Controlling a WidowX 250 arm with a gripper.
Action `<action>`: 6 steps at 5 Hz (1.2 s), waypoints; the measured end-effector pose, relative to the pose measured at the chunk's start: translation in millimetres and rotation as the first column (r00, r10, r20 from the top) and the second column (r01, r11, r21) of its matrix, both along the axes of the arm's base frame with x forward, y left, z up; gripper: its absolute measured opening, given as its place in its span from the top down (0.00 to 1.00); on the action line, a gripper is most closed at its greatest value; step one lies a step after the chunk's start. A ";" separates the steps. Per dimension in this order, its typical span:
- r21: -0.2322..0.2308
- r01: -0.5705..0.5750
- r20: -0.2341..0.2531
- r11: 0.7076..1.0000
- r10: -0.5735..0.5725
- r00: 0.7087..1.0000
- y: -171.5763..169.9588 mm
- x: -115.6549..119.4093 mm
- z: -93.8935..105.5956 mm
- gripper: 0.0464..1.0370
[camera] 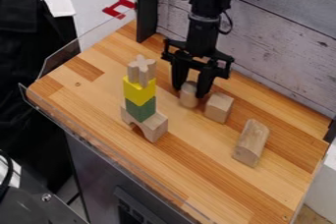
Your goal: Take the cylinder off of the plus and put it on the center of the table
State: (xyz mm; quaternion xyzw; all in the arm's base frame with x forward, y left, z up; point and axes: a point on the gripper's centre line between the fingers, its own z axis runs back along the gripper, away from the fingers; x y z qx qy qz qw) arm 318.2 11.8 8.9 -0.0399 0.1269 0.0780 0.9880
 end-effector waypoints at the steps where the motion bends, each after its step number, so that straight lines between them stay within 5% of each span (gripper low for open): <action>1: 0.002 -0.004 -0.010 1.000 0.004 1.000 1.9 1.4 1.0 0.16; 2: 0.030 -0.029 0.011 0.999 0.029 1.000 5.7 2.9 9.5 0.03; 4: 0.041 -0.041 0.140 0.998 0.035 0.989 11.8 5.0 81.4 0.04; 6: 0.014 -0.036 0.163 0.999 0.033 0.986 15.2 -30.0 110.8 0.04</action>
